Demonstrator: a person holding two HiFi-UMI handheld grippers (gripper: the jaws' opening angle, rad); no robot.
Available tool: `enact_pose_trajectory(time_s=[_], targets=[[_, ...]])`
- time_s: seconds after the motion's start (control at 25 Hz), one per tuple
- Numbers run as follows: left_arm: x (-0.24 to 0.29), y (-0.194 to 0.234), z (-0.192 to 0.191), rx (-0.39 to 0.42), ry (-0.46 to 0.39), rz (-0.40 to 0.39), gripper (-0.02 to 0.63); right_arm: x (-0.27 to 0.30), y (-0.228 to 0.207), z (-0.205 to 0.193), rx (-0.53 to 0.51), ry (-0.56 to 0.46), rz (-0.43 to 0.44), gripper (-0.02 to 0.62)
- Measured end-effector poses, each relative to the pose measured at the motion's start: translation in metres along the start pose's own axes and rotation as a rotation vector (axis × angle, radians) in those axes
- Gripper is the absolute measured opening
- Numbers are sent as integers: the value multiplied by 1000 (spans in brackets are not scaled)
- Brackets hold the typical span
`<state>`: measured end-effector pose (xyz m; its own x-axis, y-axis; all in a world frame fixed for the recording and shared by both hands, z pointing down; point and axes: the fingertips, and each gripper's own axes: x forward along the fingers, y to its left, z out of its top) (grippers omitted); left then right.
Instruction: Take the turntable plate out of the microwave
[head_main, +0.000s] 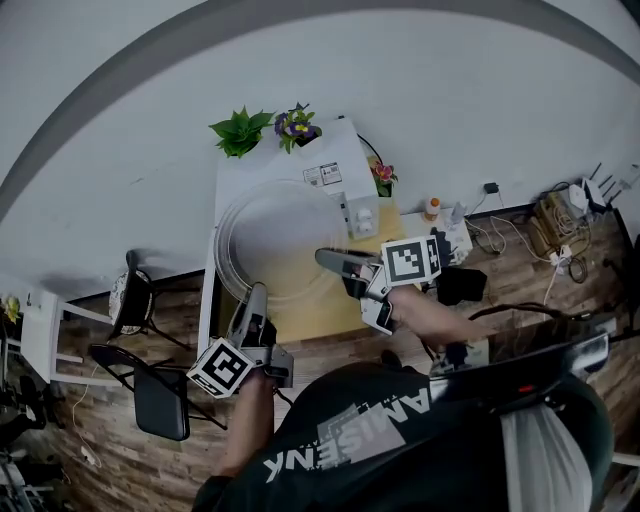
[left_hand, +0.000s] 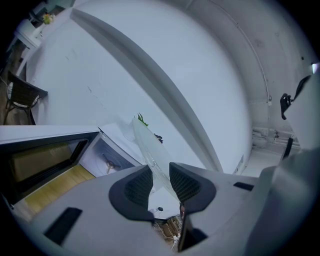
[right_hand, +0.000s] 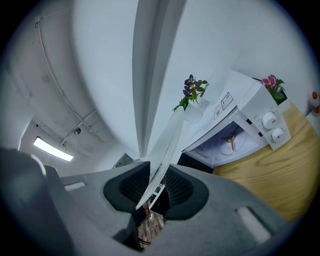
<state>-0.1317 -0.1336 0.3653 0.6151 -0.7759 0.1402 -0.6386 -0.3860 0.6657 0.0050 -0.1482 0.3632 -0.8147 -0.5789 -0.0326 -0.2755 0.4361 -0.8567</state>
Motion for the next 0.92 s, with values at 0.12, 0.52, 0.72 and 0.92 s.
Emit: enact_pose_trajectory(time_s=[0.12, 0.52, 0.72, 0.92], targets=[[-1, 1, 1, 9, -3, 7, 106, 0, 1, 0, -7, -1, -3, 94], [9, -2, -1, -59, -7, -73, 106, 2, -4, 1, -14, -8, -26, 98], [13, 2, 3, -61, -10, -92, 106, 6, -5, 2, -21, -16, -35, 98], [12, 7, -2, -77, 24, -97, 106, 6, -8, -5, -7, -35, -60, 101]])
